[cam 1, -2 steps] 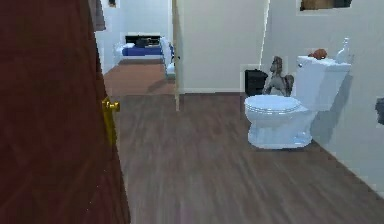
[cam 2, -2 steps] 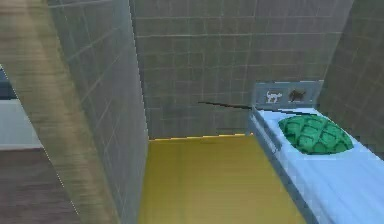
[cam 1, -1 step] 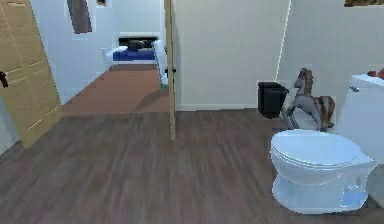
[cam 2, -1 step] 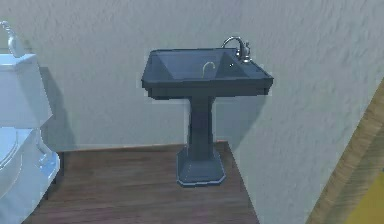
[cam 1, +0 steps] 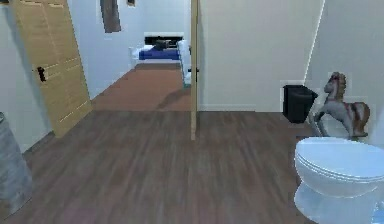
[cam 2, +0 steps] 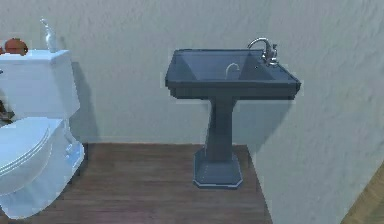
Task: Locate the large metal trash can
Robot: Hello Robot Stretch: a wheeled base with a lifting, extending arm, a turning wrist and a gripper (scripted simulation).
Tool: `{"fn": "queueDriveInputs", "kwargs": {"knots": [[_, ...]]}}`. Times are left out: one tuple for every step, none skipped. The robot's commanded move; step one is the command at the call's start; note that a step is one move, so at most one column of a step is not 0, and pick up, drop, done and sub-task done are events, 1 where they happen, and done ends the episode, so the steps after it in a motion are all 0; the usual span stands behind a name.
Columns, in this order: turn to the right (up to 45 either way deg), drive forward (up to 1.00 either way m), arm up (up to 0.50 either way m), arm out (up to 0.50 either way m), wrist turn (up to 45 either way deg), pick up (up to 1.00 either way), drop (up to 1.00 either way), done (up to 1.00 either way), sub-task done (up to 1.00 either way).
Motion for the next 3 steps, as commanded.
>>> {"fn": "queueDriveInputs", "kwargs": {"knots": [[0.0,0.4,0.0,0.0,0.0,0.0,0.0,0.0,0.0],[-45.0,0.0,0.0,0.0,0.0,0.0,0.0,0.0,0.0],[-6.0,0.0,0.0,0.0,0.0,0.0,0.0,0.0,0.0]]}}
